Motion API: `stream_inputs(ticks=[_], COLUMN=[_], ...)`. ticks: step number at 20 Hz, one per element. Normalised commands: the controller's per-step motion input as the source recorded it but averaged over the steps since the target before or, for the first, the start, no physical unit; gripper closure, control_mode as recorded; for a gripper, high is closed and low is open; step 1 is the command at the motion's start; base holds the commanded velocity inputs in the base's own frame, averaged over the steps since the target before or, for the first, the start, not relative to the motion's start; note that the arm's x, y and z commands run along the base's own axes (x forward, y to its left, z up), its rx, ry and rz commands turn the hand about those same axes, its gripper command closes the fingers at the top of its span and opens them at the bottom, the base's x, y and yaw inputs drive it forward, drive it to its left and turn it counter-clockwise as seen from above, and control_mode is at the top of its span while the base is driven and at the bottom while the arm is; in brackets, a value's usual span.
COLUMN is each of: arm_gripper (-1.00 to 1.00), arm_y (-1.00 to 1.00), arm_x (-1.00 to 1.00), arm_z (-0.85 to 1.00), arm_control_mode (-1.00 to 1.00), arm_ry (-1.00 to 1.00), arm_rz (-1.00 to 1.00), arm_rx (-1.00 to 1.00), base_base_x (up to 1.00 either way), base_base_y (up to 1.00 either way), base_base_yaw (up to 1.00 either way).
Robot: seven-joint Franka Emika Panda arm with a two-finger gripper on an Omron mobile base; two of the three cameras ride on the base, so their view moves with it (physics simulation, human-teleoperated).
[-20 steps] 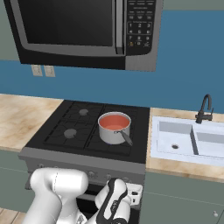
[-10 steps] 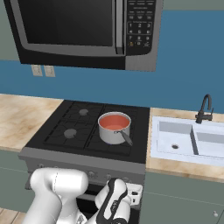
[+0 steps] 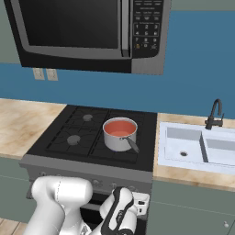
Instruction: Wait until the marinara sauce is simmered to a deep red color and then turn off the stove.
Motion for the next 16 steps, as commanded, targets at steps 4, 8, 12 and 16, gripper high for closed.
stream_inputs(ticks=[4,8,12,16], arm_gripper=[1.0,1.0,1.0,1.0], arm_y=[0.0,0.0,0.0,0.0], arm_x=[0.0,0.0,0.0,0.0], arm_z=[0.0,0.0,0.0,0.0], arm_control_mode=[-1.0,-1.0,-1.0,-1.0], arm_ry=[0.0,0.0,0.0,0.0], arm_rz=[0.0,0.0,0.0,0.0], arm_rx=[0.0,0.0,0.0,0.0], base_base_x=[0.0,0.0,0.0,0.0], base_base_y=[0.0,0.0,0.0,0.0], base_base_yaw=[0.0,0.0,0.0,0.0])
